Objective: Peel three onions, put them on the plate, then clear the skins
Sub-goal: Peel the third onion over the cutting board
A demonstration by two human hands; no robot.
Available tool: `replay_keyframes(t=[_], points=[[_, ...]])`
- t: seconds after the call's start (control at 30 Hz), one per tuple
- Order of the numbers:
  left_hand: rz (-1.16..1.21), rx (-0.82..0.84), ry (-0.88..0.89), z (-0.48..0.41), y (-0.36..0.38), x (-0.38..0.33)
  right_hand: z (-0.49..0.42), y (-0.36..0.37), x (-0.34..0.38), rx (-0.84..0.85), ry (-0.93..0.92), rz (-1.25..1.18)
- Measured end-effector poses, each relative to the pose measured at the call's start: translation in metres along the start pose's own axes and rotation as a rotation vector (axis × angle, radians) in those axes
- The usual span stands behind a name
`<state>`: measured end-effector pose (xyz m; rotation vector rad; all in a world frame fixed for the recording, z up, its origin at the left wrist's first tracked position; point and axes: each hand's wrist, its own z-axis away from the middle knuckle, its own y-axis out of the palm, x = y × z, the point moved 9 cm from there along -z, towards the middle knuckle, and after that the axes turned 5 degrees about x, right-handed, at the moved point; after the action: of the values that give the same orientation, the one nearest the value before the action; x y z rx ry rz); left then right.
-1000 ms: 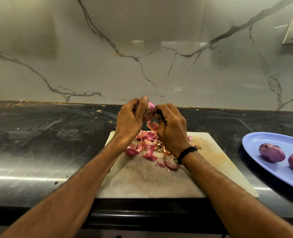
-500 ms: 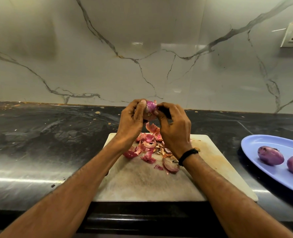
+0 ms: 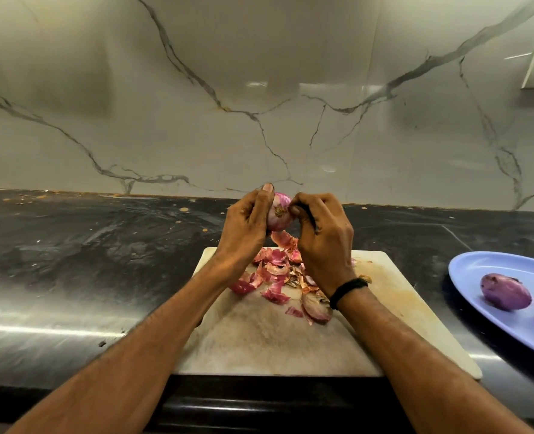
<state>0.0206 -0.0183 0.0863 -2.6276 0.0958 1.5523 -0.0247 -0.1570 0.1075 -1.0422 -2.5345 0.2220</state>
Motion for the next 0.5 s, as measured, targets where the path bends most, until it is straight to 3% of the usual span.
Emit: replay_keyframes(t=[0.3, 0.5], points=[[-0.067, 0.009, -0.03, 0.001, 0.002, 0.0013, -0.0018, 0.0049, 0.0087, 0.066, 0.016, -0.038], [0.019, 0.021, -0.092, 0.0022, 0.005, 0.0067, -0.0022, 0.004, 0.006, 0.049, 0.041, -0.043]])
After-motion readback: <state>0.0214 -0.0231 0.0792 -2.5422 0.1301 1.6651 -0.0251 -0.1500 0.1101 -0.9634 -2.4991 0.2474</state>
